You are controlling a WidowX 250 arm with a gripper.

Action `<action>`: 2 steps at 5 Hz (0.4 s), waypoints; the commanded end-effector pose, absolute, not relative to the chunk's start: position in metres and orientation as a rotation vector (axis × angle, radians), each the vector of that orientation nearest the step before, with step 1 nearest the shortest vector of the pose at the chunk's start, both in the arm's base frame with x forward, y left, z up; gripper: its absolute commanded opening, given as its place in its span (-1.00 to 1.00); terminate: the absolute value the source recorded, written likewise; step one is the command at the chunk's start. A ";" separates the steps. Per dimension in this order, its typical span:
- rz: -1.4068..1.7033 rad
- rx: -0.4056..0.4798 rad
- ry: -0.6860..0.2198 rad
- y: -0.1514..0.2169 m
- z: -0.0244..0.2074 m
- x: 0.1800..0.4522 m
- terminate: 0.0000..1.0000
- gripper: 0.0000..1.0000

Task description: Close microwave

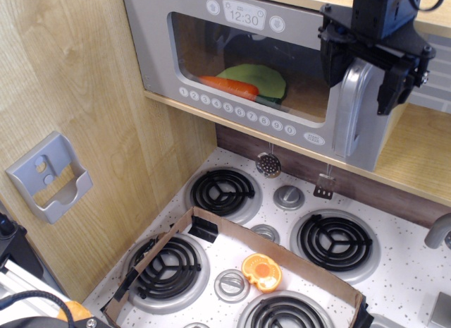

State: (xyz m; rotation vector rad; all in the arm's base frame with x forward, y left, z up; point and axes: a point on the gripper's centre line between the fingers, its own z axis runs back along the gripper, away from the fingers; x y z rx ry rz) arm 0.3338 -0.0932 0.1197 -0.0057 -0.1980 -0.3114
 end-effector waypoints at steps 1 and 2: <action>-0.198 0.016 -0.255 -0.101 0.138 0.291 -1.00 1.00; -0.175 0.029 -0.253 -0.100 0.140 0.282 -1.00 1.00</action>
